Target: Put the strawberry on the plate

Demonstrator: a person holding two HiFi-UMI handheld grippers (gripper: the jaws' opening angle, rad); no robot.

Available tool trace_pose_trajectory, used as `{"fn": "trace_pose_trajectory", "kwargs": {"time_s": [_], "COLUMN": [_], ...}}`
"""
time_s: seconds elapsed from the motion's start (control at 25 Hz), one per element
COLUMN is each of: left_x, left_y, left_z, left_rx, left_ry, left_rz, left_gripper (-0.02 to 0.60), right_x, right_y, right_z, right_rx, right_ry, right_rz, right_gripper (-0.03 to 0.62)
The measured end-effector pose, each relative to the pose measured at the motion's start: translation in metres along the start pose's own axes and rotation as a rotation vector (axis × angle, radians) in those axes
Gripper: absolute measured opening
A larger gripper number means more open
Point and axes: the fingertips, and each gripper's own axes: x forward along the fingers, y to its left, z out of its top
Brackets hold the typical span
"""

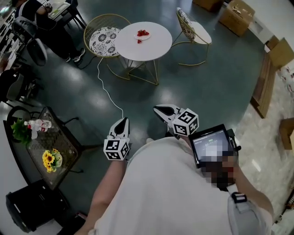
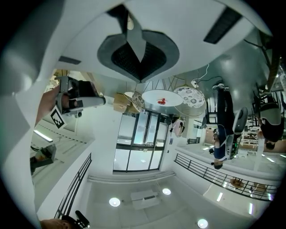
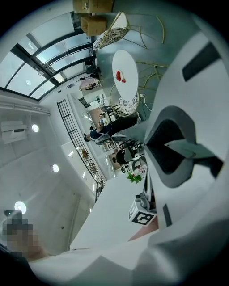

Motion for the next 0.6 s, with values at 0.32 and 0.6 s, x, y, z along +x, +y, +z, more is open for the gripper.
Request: {"fn": "trace_pose_trajectory", "kwargs": {"time_s": [0.32, 0.6], "left_x": [-0.006, -0.002], "left_y": [0.013, 0.015], "left_z": [-0.002, -0.004], "left_rx": [-0.014, -0.029], "left_ry": [-0.002, 0.004], "left_rz": [0.012, 0.003], "left_gripper": [0.005, 0.006], "right_x": [0.007, 0.008], "right_y": [-0.001, -0.005], "right_z": [-0.001, -0.001], "right_rx": [0.031, 0.041], "right_ry": [0.0, 0.001], "right_rz": [-0.017, -0.038], "right_gripper": [0.006, 0.006]}}
